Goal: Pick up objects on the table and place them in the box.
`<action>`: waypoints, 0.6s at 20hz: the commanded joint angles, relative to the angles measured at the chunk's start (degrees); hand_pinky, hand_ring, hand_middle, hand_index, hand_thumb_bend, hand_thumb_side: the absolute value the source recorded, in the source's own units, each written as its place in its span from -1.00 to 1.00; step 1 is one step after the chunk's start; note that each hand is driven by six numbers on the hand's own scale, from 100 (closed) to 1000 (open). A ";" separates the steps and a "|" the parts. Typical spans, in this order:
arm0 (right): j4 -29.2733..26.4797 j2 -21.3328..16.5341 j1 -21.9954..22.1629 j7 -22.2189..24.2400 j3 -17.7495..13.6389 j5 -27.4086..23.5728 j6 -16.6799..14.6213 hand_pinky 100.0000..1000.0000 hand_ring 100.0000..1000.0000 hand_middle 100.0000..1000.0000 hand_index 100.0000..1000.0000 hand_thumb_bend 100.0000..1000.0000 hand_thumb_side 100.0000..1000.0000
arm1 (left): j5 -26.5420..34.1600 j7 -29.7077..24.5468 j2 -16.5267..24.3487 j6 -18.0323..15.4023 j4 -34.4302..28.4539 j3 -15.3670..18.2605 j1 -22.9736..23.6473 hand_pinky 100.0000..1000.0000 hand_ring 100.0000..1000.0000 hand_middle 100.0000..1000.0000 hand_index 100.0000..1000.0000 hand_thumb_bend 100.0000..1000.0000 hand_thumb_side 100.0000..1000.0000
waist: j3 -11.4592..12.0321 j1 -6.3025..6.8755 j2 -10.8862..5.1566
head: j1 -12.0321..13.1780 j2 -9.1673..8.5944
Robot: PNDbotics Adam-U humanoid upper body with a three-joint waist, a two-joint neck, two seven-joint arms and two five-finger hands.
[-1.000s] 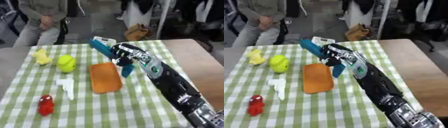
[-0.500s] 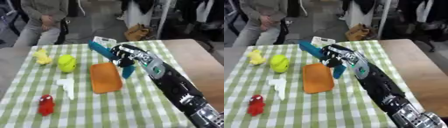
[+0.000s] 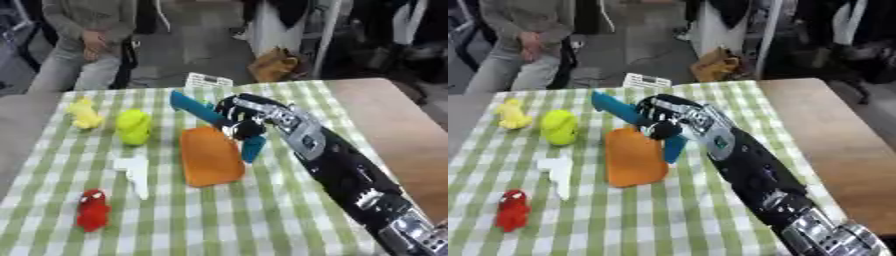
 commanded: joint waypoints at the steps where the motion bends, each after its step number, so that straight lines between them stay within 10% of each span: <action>1: -0.18 -0.43 -0.93 0.62 -0.28 0.06 -0.66 -1.00 -0.30 -0.03 0.56 -1.00 -1.00 | 0.12 -0.22 0.25 -0.03 -0.64 -0.14 -1.26 -0.02 0.29 0.40 0.65 -0.80 0.67 | 0.03 -0.43 0.24 | -0.22 -0.19; 12: 0.90 -0.27 -0.33 6.83 0.60 2.98 -2.56 -1.00 -0.29 0.03 0.56 -1.00 -1.00 | 0.14 -0.31 0.23 -0.03 -0.64 -0.21 -1.30 -0.02 0.29 0.40 0.65 -0.80 0.67 | 0.03 -0.45 0.25 | -0.55 -0.38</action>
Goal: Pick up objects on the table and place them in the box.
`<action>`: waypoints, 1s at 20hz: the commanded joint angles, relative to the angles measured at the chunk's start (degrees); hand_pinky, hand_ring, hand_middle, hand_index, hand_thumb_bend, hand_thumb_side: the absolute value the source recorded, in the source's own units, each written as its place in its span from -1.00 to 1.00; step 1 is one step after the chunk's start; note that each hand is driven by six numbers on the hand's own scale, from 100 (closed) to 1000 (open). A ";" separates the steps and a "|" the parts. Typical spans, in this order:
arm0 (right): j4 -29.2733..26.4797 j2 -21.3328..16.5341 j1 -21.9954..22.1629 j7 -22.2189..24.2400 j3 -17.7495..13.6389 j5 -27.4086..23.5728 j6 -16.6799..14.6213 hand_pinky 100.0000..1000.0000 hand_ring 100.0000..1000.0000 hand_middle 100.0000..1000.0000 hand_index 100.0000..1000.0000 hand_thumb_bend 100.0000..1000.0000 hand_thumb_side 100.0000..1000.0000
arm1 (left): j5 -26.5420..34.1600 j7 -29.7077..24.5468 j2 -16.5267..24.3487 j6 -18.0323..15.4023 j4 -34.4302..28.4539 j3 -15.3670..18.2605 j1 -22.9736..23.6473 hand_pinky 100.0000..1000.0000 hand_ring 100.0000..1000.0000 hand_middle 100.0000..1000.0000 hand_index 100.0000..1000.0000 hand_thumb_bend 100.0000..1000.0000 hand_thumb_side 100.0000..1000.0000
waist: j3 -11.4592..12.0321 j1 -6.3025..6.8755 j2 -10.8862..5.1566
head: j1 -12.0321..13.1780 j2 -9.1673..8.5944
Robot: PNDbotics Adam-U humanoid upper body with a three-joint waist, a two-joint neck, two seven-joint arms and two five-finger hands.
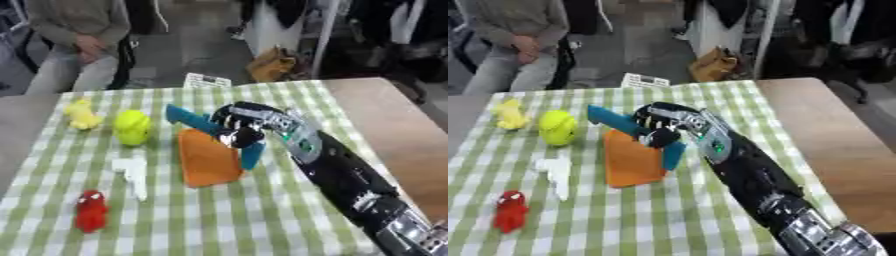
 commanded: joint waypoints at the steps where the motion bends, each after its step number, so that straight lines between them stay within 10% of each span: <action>1: -0.10 -0.38 -0.78 1.83 -0.12 1.59 -0.60 -1.00 -0.29 0.03 0.56 -1.00 -1.00 | 0.13 -0.20 0.24 -0.08 -0.63 0.04 -1.28 -0.02 0.29 0.40 0.65 -0.80 0.67 | 0.03 -0.45 0.25 | -0.20 -0.36; 7: 0.47 -0.11 -0.60 2.66 -0.10 2.63 -1.61 -1.00 -0.25 0.18 0.63 -1.00 -1.00 | 0.15 -0.26 0.21 -0.09 -0.65 -0.01 -1.32 -0.02 0.29 0.40 0.65 -0.80 0.67 | 0.13 -0.47 0.28 | -0.34 -0.40; 8: 0.35 -0.10 -0.62 2.76 -0.12 2.49 -1.99 -0.84 -0.04 0.52 0.82 -0.78 -0.45 | 0.15 -0.26 0.20 -0.09 -0.65 -0.01 -1.31 -0.02 0.29 0.40 0.65 -0.80 0.67 | 0.14 -0.49 0.27 | -0.32 -0.40; 12: 0.22 -0.33 -0.58 2.70 -0.26 1.81 -2.89 -0.55 0.16 0.62 0.88 -0.68 -0.14 | 0.17 -0.28 0.17 -0.10 -0.68 -0.01 -1.29 -0.02 0.29 0.40 0.65 -0.80 0.67 | 0.13 -0.53 0.25 | -0.27 -0.48; 20: 0.14 -0.60 -0.48 0.88 -0.53 1.39 -2.83 -0.42 0.20 0.60 0.88 -0.70 -0.04 | 0.15 -0.21 0.16 -0.09 -0.66 0.06 -1.22 -0.02 0.29 0.41 0.65 -0.80 0.67 | 0.08 -0.53 0.28 | -0.18 -0.45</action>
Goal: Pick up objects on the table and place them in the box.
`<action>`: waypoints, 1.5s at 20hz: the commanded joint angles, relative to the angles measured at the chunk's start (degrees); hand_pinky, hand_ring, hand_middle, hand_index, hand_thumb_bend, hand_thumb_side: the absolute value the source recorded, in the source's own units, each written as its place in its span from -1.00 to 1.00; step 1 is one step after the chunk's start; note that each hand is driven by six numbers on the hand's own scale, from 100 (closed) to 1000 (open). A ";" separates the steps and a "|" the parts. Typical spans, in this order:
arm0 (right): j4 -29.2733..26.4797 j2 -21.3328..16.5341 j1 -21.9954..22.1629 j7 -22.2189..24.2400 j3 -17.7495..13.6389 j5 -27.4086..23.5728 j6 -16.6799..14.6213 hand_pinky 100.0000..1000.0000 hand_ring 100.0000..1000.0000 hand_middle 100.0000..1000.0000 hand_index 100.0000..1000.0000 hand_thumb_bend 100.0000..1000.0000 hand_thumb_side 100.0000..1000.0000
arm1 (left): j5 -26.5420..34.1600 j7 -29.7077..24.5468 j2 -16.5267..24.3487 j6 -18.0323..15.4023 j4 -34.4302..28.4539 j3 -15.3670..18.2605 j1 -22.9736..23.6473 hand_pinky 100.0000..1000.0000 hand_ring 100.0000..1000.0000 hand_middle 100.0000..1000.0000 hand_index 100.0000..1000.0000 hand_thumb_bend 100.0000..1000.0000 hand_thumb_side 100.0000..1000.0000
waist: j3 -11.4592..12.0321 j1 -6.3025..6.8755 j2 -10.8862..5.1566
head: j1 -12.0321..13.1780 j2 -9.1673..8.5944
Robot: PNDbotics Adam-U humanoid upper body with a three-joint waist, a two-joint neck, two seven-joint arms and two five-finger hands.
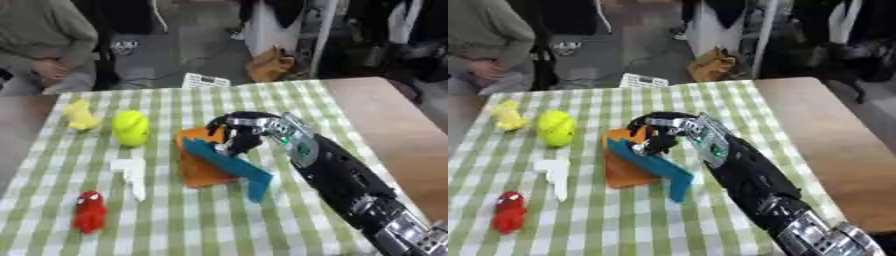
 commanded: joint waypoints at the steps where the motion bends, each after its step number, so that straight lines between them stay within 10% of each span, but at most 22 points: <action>1: -0.74 -0.83 -0.97 -1.16 -0.56 -0.55 0.00 -0.42 0.20 0.60 0.88 -0.70 -0.04 | 0.13 -0.16 0.17 -0.07 -0.66 0.09 -1.14 -0.02 0.29 0.41 0.65 -0.80 0.67 | 0.01 -0.52 0.28 | 0.05 -0.45; 16: -6.65 -4.25 -1.24 -7.76 -0.60 -0.95 1.67 0.07 0.52 0.60 0.87 -0.87 0.28 | -0.05 0.08 0.20 -0.05 -0.61 0.32 -0.84 -0.02 0.30 0.41 0.65 -0.81 0.68 | -0.37 -0.65 0.09 | 0.56 -0.36; 30: -18.42 -10.69 2.11 -11.43 0.59 -4.67 4.85 0.02 0.44 0.54 0.85 -1.00 0.35 | -0.31 0.49 0.52 -0.03 -0.50 0.68 -0.45 -0.02 0.30 0.41 0.65 -0.81 0.68 | -1.48 -0.82 0.00 | 2.31 -0.37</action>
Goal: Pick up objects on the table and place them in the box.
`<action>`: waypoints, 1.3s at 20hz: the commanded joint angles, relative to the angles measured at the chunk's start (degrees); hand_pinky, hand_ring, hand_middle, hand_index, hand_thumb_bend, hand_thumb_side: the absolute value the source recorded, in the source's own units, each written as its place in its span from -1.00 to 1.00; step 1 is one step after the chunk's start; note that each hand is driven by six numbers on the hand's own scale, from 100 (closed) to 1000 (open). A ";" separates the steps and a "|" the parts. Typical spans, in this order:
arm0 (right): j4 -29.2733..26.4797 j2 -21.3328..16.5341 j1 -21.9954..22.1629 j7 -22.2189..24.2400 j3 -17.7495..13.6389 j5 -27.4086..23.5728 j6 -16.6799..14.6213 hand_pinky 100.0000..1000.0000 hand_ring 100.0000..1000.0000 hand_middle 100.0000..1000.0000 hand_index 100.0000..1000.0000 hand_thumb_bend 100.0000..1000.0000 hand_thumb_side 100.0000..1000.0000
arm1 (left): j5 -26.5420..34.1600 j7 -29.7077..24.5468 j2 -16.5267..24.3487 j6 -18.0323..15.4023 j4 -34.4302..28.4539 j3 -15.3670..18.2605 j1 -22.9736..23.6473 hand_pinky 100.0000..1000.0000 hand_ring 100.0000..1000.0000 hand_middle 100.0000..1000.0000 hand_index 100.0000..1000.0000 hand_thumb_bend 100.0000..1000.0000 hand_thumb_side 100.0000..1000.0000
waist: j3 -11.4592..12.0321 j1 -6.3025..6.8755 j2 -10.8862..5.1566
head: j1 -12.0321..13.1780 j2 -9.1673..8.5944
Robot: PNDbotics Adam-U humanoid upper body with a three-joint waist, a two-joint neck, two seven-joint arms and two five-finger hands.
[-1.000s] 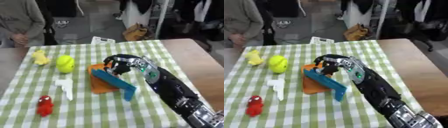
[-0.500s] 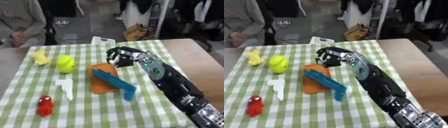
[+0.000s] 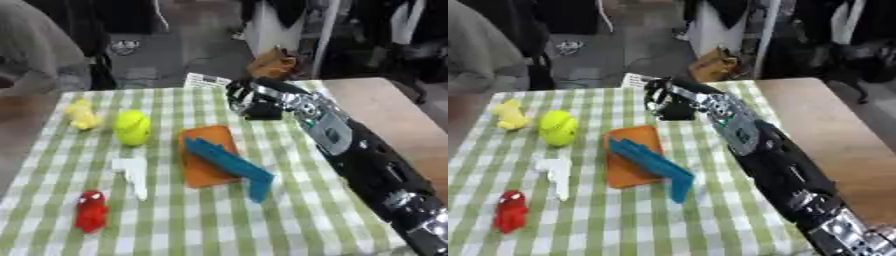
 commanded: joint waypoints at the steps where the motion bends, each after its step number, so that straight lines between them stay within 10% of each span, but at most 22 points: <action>1: -4.47 -2.97 0.06 -1.08 -0.33 -2.02 0.73 -0.02 0.42 0.51 0.85 -1.00 0.33 | -0.30 0.32 0.98 -0.04 -0.50 0.61 -0.46 -0.02 0.30 0.41 0.65 -0.81 0.68 | -0.26 -0.82 0.00 | 0.58 -0.37; 14: -16.88 -8.21 7.04 -16.55 -4.15 -8.99 5.51 -0.21 0.24 0.30 0.77 -0.98 0.24 | -0.41 0.58 0.95 0.01 -0.05 0.68 -0.28 -0.03 0.31 0.41 0.66 -0.82 0.69 | -0.98 -0.72 0.16 | 2.20 -0.94; 26: -24.85 -12.13 13.88 -17.37 -8.22 -11.69 7.68 -0.23 0.24 0.28 0.76 -0.58 0.04 | -0.36 0.50 0.79 0.04 0.51 0.58 -0.20 -0.03 0.31 0.42 0.66 -0.82 0.69 | -1.46 -0.62 0.32 | 3.14 -1.42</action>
